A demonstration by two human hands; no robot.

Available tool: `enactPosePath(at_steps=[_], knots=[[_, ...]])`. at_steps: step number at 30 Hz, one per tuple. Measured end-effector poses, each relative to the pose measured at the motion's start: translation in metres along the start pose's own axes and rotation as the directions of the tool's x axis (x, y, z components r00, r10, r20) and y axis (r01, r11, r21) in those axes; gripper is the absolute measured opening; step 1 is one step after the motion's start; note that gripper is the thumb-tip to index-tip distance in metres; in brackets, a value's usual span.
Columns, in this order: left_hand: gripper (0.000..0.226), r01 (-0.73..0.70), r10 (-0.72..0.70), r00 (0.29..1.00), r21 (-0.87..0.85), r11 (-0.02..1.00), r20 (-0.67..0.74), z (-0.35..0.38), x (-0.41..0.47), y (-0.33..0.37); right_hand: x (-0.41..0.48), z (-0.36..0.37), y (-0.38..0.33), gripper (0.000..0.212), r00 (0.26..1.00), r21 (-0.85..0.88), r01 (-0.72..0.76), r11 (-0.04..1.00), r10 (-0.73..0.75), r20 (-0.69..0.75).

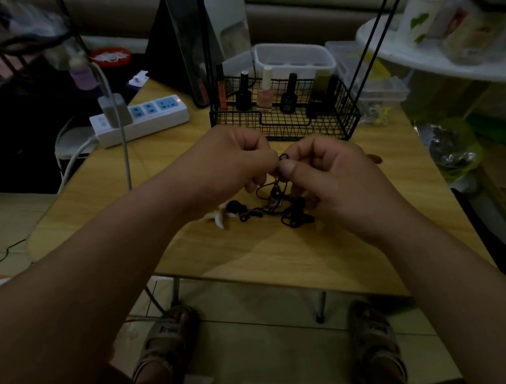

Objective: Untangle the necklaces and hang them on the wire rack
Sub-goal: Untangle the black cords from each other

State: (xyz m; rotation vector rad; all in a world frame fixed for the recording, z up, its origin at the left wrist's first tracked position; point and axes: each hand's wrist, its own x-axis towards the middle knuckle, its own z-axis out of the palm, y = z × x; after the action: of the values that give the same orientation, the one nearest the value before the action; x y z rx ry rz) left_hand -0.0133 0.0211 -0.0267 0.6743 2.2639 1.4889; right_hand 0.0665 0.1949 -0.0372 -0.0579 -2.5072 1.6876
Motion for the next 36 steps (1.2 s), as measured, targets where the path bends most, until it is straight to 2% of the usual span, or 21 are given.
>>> enactPosePath(at_steps=[5, 8, 10, 12, 14, 16, 20, 22, 27, 31, 36], knots=[[0.013, -0.024, 0.021, 0.999, 0.091, 0.996, 0.039, 0.000, -0.003, 0.000, -0.001, -0.003, 0.003, 0.006, 0.994, -0.194, 0.105, 0.975, -0.106, 0.007], [0.012, -0.022, 0.018, 0.999, 0.097, 0.995, 0.040, 0.001, -0.003, 0.002, -0.002, -0.002, 0.004, 0.008, 0.989, -0.200, 0.123, 0.972, -0.136, -0.057], [0.014, -0.019, 0.017, 0.999, 0.057, 0.998, 0.041, 0.002, -0.003, 0.004, -0.002, 0.000, 0.005, 0.008, 0.990, -0.067, 0.069, 0.995, -0.077, -0.119], [0.017, -0.004, 0.004, 0.999, 0.002, 1.000, 0.041, 0.003, -0.003, 0.006, -0.002, 0.003, 0.004, 0.009, 0.989, 0.145, -0.019, 0.989, 0.040, -0.139], [0.019, 0.016, -0.013, 0.999, -0.059, 0.998, 0.037, 0.006, -0.001, 0.008, -0.001, 0.011, 0.004, 0.008, 0.982, 0.401, -0.119, 0.909, 0.168, -0.090], [0.022, 0.026, -0.023, 0.999, -0.094, 0.995, 0.033, 0.008, 0.000, 0.009, 0.000, 0.018, 0.005, 0.009, 0.964, 0.583, -0.195, 0.789, 0.263, -0.033], [0.023, 0.023, -0.022, 1.000, -0.097, 0.995, 0.016, 0.010, 0.003, 0.008, 0.002, 0.023, 0.004, 0.011, 0.936, 0.711, -0.249, 0.658, 0.352, 0.002], [0.023, 0.024, -0.023, 1.000, -0.076, 0.997, 0.012, 0.010, 0.003, 0.006, 0.002, 0.023, 0.003, 0.017, 0.926, 0.696, -0.258, 0.670, 0.376, -0.019], [0.026, 0.041, -0.042, 0.999, -0.109, 0.993, -0.006, 0.007, 0.003, 0.004, 0.003, 0.017, 0.002, 0.028, 0.956, 0.470, -0.244, 0.849, 0.292, -0.032], [0.024, 0.043, -0.043, 0.999, -0.111, 0.993, 0.007, 0.008, 0.001, 0.004, 0.003, 0.015, 0.002, 0.025, 0.965, 0.453, -0.225, 0.863, 0.262, -0.020], [0.016, 0.075, -0.069, 0.996, -0.105, 0.992, 0.057, 0.010, 0.001, 0.004, 0.005, 0.019, 0.005, 0.020, 0.972, 0.406, -0.148, 0.902, 0.209, -0.111]])
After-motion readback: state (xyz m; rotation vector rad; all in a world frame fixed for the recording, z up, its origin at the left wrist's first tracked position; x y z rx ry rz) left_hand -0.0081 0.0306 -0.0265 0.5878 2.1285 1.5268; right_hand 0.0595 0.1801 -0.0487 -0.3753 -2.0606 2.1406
